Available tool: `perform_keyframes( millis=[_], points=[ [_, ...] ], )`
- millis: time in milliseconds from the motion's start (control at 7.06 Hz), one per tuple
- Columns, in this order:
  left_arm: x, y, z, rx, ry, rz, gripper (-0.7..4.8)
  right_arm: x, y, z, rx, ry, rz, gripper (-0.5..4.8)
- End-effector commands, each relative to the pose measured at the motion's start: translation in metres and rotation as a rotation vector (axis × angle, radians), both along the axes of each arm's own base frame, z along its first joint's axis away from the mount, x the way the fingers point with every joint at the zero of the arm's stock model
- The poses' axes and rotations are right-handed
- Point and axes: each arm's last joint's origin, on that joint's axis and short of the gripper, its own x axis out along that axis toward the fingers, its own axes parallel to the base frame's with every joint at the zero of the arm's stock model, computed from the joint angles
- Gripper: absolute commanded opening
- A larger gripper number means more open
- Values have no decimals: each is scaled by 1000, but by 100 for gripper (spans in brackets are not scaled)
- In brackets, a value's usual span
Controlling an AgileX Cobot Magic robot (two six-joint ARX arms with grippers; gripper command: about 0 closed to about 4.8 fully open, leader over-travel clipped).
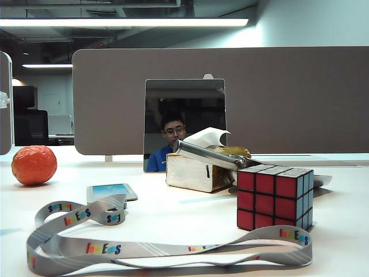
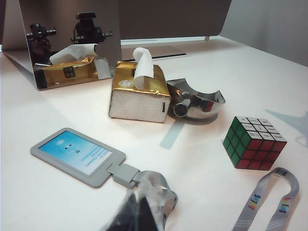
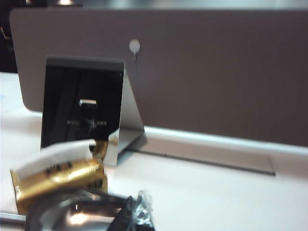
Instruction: Pull out a tissue from the tissue box and use it to cover the ID card on the tabletop.
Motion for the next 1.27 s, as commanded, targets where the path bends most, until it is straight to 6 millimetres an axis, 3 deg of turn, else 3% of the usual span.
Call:
perform_keyframes(
  millis=[142, 425, 849, 991, 1133, 1274],
  points=[
    [0, 0, 1, 0, -5, -4, -6, -14, 1, 44, -15, -134, 3, -1],
    [0, 0, 1, 0, -5, -4, -6, -21, 1, 64, -53, -139, -10, -1],
    [0, 0, 4, 0, -40, -5, -6, -10, 2, 131, -75, -118, 41, -1],
    [0, 0, 11, -1, -121, -9, -6, 17, 4, 170, -115, -61, 151, -1],
    [0, 0, 12, -1, -133, -9, -6, 26, 4, 180, -135, -51, 184, -1],
    [0, 0, 16, -8, -167, -10, -6, 87, 12, 203, -129, 89, 340, -1]
  ],
)
